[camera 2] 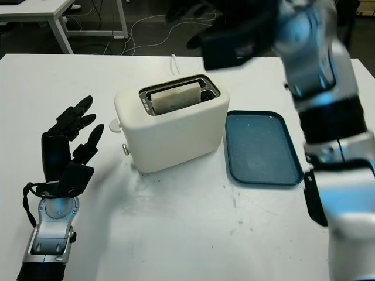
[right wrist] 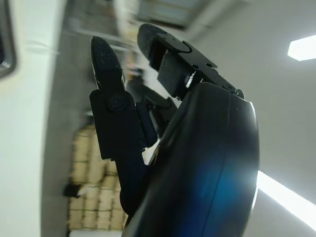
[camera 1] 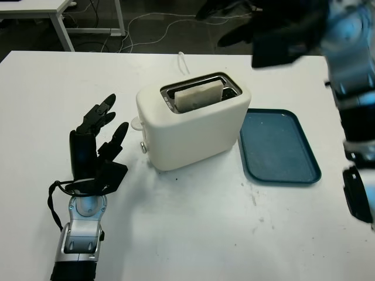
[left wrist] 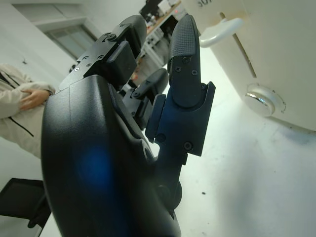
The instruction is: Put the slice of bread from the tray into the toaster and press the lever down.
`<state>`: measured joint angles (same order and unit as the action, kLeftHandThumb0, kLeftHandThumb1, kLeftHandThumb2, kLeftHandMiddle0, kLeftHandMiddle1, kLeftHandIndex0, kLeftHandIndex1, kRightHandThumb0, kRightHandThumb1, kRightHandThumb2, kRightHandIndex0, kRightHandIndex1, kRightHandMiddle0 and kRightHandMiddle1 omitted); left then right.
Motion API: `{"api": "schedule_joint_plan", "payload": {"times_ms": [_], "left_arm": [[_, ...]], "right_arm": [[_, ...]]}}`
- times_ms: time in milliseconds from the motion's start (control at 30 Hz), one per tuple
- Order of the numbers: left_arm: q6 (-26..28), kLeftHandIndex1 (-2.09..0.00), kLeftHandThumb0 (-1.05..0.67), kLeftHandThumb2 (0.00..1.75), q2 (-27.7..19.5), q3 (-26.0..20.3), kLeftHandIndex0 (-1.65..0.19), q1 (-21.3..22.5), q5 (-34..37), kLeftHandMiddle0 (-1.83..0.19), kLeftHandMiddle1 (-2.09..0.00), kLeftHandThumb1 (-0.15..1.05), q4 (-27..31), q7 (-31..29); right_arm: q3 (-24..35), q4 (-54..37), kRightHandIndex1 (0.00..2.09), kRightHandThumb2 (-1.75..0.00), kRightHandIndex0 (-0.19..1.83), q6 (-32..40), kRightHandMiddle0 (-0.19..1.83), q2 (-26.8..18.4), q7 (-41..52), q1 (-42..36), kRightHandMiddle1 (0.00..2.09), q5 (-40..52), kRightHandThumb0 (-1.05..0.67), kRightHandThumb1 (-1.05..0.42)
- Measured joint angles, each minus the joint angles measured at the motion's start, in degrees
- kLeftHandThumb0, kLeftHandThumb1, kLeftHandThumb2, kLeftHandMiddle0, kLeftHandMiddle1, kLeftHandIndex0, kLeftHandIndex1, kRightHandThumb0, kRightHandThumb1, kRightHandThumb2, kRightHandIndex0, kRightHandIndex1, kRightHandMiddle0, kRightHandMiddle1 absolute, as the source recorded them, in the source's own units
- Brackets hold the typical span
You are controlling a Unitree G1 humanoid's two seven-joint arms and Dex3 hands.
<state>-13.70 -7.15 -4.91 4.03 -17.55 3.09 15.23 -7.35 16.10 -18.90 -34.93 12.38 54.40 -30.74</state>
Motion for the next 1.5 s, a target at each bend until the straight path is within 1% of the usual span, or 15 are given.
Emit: {"api": "schedule_joint_plan", "payload": {"times_ms": [67,100,200,300,400,467,533,633,733,833,967,1067,1267,1400,1500], "left_arm": [[0.0,-0.01,-0.61,0.25,-1.0,-0.4,-0.65,-0.3,-0.3,-0.59,-0.44,0.92,0.1,0.0],[0.0,-0.01,-0.61,0.25,-1.6,-0.7,-0.65,-0.4,-0.7,-0.6,-0.44,0.92,0.2,0.0],[-0.2,-0.01,-0.61,0.25,-2.8,-1.1,-0.65,-1.0,-1.0,-0.6,-0.43,0.92,0.5,-0.4],[-1.1,-0.02,-0.61,0.25,-3.8,-1.1,-0.67,-1.2,-1.2,-0.62,-0.43,0.92,0.8,-1.1],[-2.7,-0.02,-0.57,0.25,-4.7,-1.3,-0.69,-1.1,-1.3,-0.63,-0.43,0.92,0.8,-1.1],[-3.6,-0.03,-0.56,0.25,-4.8,-1.4,-0.7,-1.1,-1.3,-0.64,-0.43,0.92,0.8,-1.1],[-4.5,-0.03,-0.57,0.25,-5.1,-1.4,-0.71,-1.0,-1.9,-0.66,-0.43,0.92,0.8,-0.9],[-4.8,-0.03,-0.57,0.27,-6.7,-1.5,-0.71,-1.0,-3.5,-0.65,-0.43,0.92,0.8,-1.0],[-4.8,-0.03,-0.56,0.25,-8.1,-1.6,-0.72,-1.1,-4.5,-0.67,-0.43,0.92,1.4,-1.6],[-4.8,-0.03,-0.54,0.24,-9.3,-1.6,-0.74,-1.2,-5.2,-0.69,-0.44,0.92,2.8,-2.2],[-4.9,-0.04,-0.52,0.22,-10.1,-1.7,-0.76,-1.2,-7.0,-0.71,-0.44,0.92,4.3,-2.2],[-5.1,-0.04,-0.51,0.21,-11.0,-1.7,-0.78,-1.2,-8.0,-0.73,-0.45,0.92,4.4,-2.2],[-4.8,-0.05,-0.5,0.23,-12.0,-1.6,-0.82,-1.4,-9.8,-0.75,-0.5,0.92,5.6,-3.0],[-4.7,-0.1,-0.41,0.28,-14.0,-1.4,-0.94,-1.6,-11.5,-0.77,-0.63,0.92,6.6,-5.2],[-4.7,-0.12,-0.36,0.37,-17.0,-1.3,-1.04,-1.5,-14.5,-0.77,-0.84,0.92,7.2,-7.0]], "right_arm": [[3.5,0.3,0.21,0.0,1.0,-6.1,1.0,-0.1,-8.9,-7.1,0.02,0.6,-0.23,-0.88],[4.7,0.3,0.17,0.0,1.01,-7.6,0.98,-0.1,-11.3,-10.6,0.01,0.9,-0.21,-0.89],[7.3,-0.1,0.11,-0.02,1.0,-8.4,0.93,0.8,-14.8,-22.1,0.0,3.3,-0.16,-0.92],[7.9,-0.5,0.07,-0.02,0.96,-8.9,0.92,3.4,-17.2,-30.5,0.01,5.0,-0.15,-0.91],[9.0,-2.1,0.08,-0.03,1.02,-8.9,0.94,6.3,-21.3,-35.9,0.01,5.1,-0.15,-0.92],[10.0,-3.5,0.07,-0.05,1.03,-8.9,0.93,8.1,-22.8,-38.2,0.01,6.3,-0.16,-0.92],[11.3,-5.4,0.06,-0.07,1.04,-8.8,0.92,10.7,-24.1,-40.6,0.0,8.6,-0.19,-0.92],[12.7,-7.3,0.06,-0.11,1.07,-8.0,0.91,14.0,-25.3,-44.1,0.0,10.8,-0.25,-0.92],[14.0,-7.8,0.06,-0.14,1.1,-6.0,0.93,16.1,-25.2,-45.7,0.01,13.3,-0.31,-0.92],[14.6,-7.7,0.08,-0.14,1.14,-4.4,0.95,18.1,-25.0,-45.9,0.01,16.2,-0.34,-0.92],[14.6,-6.4,0.06,-0.13,1.14,-4.1,0.96,20.4,-24.3,-45.8,0.01,19.2,-0.36,-0.92],[14.7,-5.6,0.04,-0.15,1.12,-2.3,0.95,21.4,-23.3,-45.7,0.01,20.9,-0.39,-0.92],[14.7,-3.9,0.02,-0.16,1.11,-0.8,0.95,22.1,-23.1,-44.8,0.0,21.1,-0.4,-0.92],[14.5,-4.1,0.02,-0.15,1.12,0.6,0.94,22.4,-23.1,-44.6,0.0,20.8,-0.39,-0.92],[14.4,-4.6,0.03,-0.14,1.14,1.0,0.95,22.5,-23.0,-44.6,0.01,20.7,-0.38,-0.92]]}}
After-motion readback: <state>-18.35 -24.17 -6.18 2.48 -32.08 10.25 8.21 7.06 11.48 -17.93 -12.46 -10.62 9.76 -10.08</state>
